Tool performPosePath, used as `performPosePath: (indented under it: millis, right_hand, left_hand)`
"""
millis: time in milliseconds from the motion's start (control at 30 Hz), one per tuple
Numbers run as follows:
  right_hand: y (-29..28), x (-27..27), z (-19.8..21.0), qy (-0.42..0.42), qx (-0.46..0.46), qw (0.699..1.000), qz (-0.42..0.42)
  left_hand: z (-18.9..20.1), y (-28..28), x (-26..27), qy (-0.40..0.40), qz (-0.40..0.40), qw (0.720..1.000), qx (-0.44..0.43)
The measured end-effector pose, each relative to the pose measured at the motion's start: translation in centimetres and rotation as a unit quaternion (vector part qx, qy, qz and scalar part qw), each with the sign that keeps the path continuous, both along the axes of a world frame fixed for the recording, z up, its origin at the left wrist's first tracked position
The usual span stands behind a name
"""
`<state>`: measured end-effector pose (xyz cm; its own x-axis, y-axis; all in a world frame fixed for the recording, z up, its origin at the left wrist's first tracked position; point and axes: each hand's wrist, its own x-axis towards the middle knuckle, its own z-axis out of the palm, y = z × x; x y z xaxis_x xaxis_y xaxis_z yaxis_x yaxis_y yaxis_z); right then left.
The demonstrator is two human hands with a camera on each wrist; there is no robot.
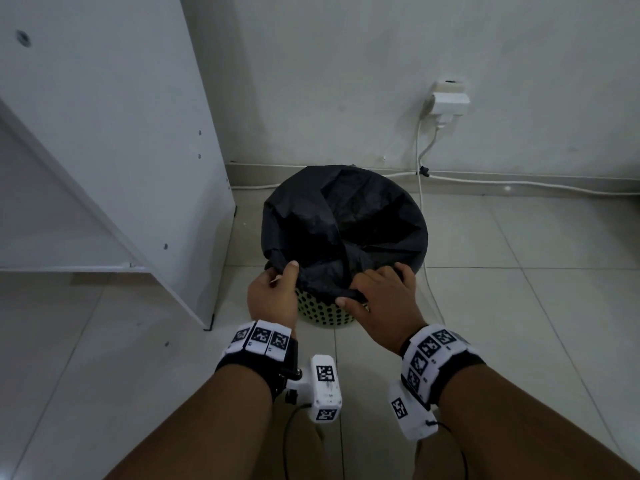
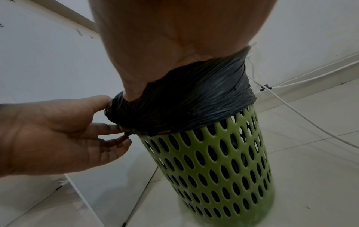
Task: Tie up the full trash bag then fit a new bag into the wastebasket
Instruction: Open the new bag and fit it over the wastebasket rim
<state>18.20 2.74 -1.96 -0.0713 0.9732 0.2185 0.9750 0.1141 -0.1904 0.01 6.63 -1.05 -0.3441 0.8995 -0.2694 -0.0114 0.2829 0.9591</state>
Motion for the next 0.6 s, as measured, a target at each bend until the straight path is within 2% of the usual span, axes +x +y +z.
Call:
performPosePath:
  millis: [133,333,400,500,533,600]
  right_hand:
    - [0.0,-0.2,-0.2,-0.005,0.015,1.000,0.003]
    - [0.0,-0.2,-0.1,0.002,0.015,1.000,0.005]
    - [0.0,-0.2,-0.1,0.000,0.012,1.000,0.005]
    - [0.0,-0.1,-0.1,0.003,0.011,1.000,0.006]
    - [0.0,-0.1,-0.1,0.003,0.010,1.000,0.005]
    - [0.0,-0.1,-0.1,0.001,0.004,1.000,0.003]
  left_hand:
    - [-0.4,0.8,-0.4,0.056,-0.017,0.998,0.022]
    - [-0.9,1.0,-0.8,0.052,-0.033,0.998,0.007]
    - [-0.8,0.8,-0.7,0.038,-0.022,0.999,0.006]
    - [-1.0,0.6,-0.5,-0.060,0.039,0.997,-0.016]
    - [-1.1,0.7,-0.5,-0.084,0.042,0.995,-0.022]
    - [-1.7,1.1,-0.6,-0.079,0.010,0.997,-0.015]
